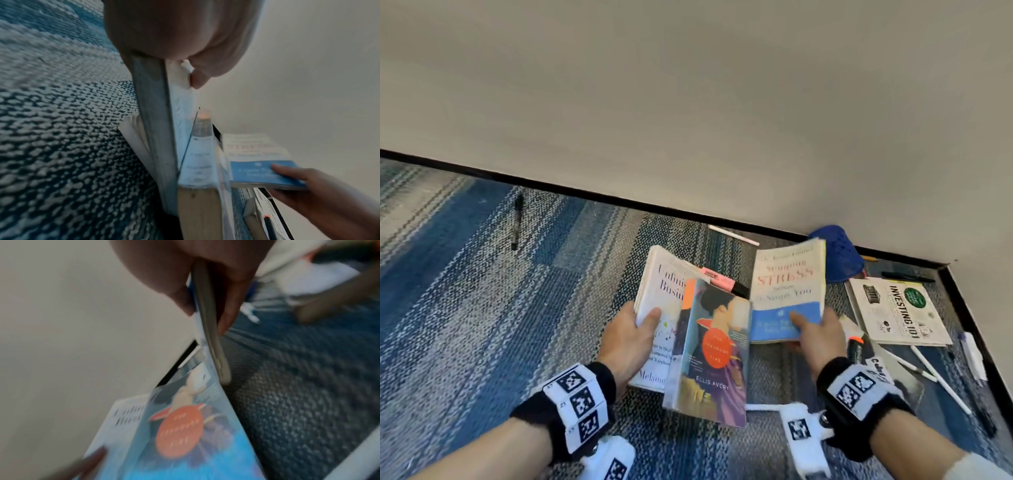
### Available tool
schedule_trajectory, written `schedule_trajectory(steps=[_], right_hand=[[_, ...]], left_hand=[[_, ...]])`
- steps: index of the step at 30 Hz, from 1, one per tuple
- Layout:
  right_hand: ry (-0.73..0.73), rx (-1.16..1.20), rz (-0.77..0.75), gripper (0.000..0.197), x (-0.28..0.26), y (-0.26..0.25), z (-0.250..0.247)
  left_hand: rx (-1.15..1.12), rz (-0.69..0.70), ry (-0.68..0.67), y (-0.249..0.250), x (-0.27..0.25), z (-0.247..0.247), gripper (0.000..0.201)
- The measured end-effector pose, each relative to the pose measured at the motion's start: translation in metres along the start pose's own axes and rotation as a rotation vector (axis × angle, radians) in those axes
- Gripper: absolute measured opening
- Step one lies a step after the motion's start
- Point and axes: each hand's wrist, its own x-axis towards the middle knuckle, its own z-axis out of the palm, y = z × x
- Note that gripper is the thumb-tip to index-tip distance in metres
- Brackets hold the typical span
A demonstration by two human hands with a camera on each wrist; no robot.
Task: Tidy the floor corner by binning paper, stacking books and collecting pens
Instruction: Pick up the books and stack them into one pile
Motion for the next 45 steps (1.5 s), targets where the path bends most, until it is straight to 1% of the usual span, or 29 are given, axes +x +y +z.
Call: schedule_trajectory(steps=[1,3,5,8,10,12,14,15,17,19,20,22,24,25,26,27,29,30,31,32,33,34,35,37,39,41,42,44,45], right_hand=[[0.042,-0.086,-0.142,0.020,-0.008,-0.008,-0.007],[0.054,-0.127,-0.351,0.020,-0.029,-0.021,-0.017],[0.017,-0.060,-0.474,0.021,-0.052,-0.034,-0.022],[-0.057,0.043,-0.563,0.024,-0.069,-0.044,-0.014],[0.003,-0.011,-0.667,0.027,-0.077,-0.048,-0.008],[0.097,-0.102,-0.809,0.022,-0.084,-0.058,-0.005],[0.200,-0.159,-0.969,0.014,-0.085,-0.072,-0.007],[0.244,-0.183,-1.030,0.014,-0.084,-0.081,-0.009],[0.267,-0.190,-1.070,0.016,-0.081,-0.098,-0.015],[0.216,-0.123,-1.005,0.017,-0.082,-0.113,-0.017],[0.131,-0.023,-0.933,0.017,-0.085,-0.119,-0.017],[-0.145,0.235,-0.711,0.020,-0.091,-0.121,-0.012],[-0.436,0.336,-0.439,0.026,-0.093,-0.109,0.000],[-0.570,0.321,-0.315,0.031,-0.095,-0.100,0.007],[-0.680,0.265,-0.240,0.036,-0.096,-0.089,0.013],[-0.762,0.181,-0.222,0.040,-0.095,-0.079,0.016],[-0.856,-0.052,-0.289,0.040,-0.090,-0.060,0.021],[-0.844,-0.193,-0.325,0.043,-0.085,-0.052,0.023],[-0.778,-0.312,-0.326,0.055,-0.079,-0.044,0.022],[-0.660,-0.382,-0.266,0.067,-0.070,-0.034,0.023],[-0.522,-0.434,-0.169,0.074,-0.061,-0.022,0.026],[-0.436,-0.470,-0.061,0.077,-0.060,-0.015,0.029],[-0.436,-0.475,0.036,0.079,-0.059,-0.006,0.035],[-0.503,-0.352,0.185,0.080,-0.062,0.016,0.048],[-0.514,-0.260,0.184,0.082,-0.055,0.046,0.061],[-0.494,-0.178,0.154,0.073,-0.050,0.062,0.062],[-0.470,-0.141,0.154,0.066,-0.044,0.069,0.058],[-0.384,-0.157,0.130,0.054,-0.059,0.033,0.042],[-0.343,-0.182,0.055,0.044,-0.061,0.019,0.032]], left_hand=[[0.007,0.004,0.006,-0.003,0.003,-0.001,0.023],[-0.020,0.014,0.019,-0.004,0.004,-0.005,0.026],[-0.064,0.040,0.055,0.000,0.003,-0.007,0.035],[-0.062,0.092,0.168,0.013,-0.001,-0.012,0.035],[-0.080,0.146,0.242,0.026,-0.005,-0.017,0.033],[-0.124,0.188,0.296,0.036,-0.005,-0.025,0.033],[-0.196,0.207,0.334,0.043,-0.001,-0.033,0.040],[-0.259,0.205,0.348,0.046,0.002,-0.036,0.045],[-0.384,0.180,0.362,0.052,0.006,-0.039,0.049],[-0.480,0.166,0.317,0.060,0.005,-0.040,0.047],[-0.512,0.162,0.278,0.064,0.004,-0.039,0.049],[-0.539,0.142,0.169,0.067,0.001,-0.038,0.060],[-0.615,0.084,-0.032,0.067,-0.005,-0.033,0.066],[-0.659,0.053,-0.136,0.066,-0.008,-0.028,0.064],[-0.682,0.028,-0.200,0.063,-0.010,-0.024,0.058],[-0.674,0.006,-0.222,0.060,-0.012,-0.020,0.049],[-0.599,-0.016,-0.230,0.049,-0.011,-0.016,0.042],[-0.557,-0.018,-0.239,0.043,-0.010,-0.018,0.043],[-0.518,-0.015,-0.244,0.037,-0.009,-0.021,0.043],[-0.487,-0.020,-0.245,0.032,-0.008,-0.025,0.043],[-0.470,-0.027,-0.241,0.027,-0.008,-0.030,0.042],[-0.460,-0.041,-0.230,0.023,-0.008,-0.034,0.041],[-0.456,-0.053,-0.219,0.019,-0.007,-0.038,0.038],[-0.445,-0.076,-0.189,0.013,-0.007,-0.043,0.036],[-0.416,-0.070,-0.122,0.008,-0.005,-0.047,0.030],[-0.387,-0.041,-0.063,0.003,-0.005,-0.051,0.021],[-0.380,-0.028,-0.044,0.001,-0.005,-0.054,0.022],[-0.351,-0.002,-0.017,-0.007,-0.004,-0.061,0.031],[-0.330,0.004,0.001,-0.012,-0.002,-0.064,0.036]])
